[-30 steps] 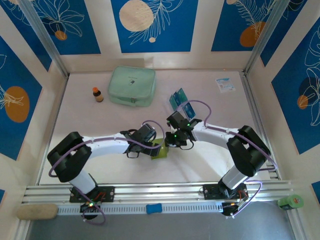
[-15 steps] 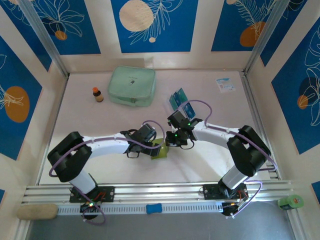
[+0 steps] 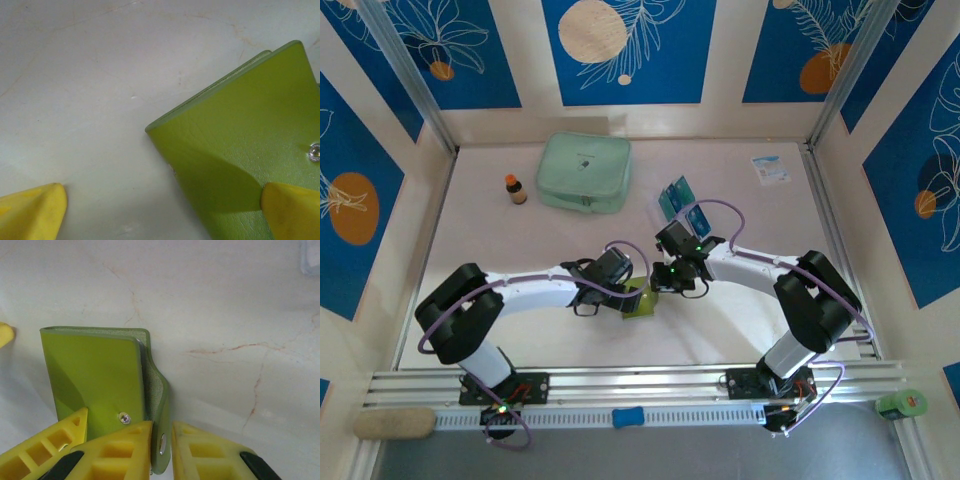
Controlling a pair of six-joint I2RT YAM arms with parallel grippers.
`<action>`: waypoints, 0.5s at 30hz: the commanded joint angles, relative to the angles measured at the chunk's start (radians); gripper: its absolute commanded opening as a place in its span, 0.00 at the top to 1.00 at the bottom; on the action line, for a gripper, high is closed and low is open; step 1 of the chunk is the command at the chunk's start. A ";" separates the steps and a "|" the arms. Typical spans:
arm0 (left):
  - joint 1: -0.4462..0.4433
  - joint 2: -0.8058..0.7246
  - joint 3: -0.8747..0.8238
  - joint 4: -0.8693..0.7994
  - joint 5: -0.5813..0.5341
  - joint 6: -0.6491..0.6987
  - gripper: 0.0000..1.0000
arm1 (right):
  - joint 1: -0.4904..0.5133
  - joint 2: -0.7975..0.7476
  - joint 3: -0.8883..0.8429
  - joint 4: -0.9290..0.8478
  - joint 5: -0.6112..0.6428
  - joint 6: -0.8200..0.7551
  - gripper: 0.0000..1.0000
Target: Put the credit cards into the card holder
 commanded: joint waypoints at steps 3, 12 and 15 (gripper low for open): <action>-0.007 0.046 -0.037 -0.065 -0.047 0.026 0.00 | -0.006 -0.036 0.000 -0.013 -0.001 -0.001 0.82; -0.007 0.046 -0.040 -0.063 -0.047 0.024 0.00 | -0.008 -0.045 -0.005 -0.015 0.000 0.001 0.99; -0.008 0.047 -0.041 -0.063 -0.047 0.024 0.00 | -0.008 -0.058 -0.007 -0.013 -0.008 0.002 1.00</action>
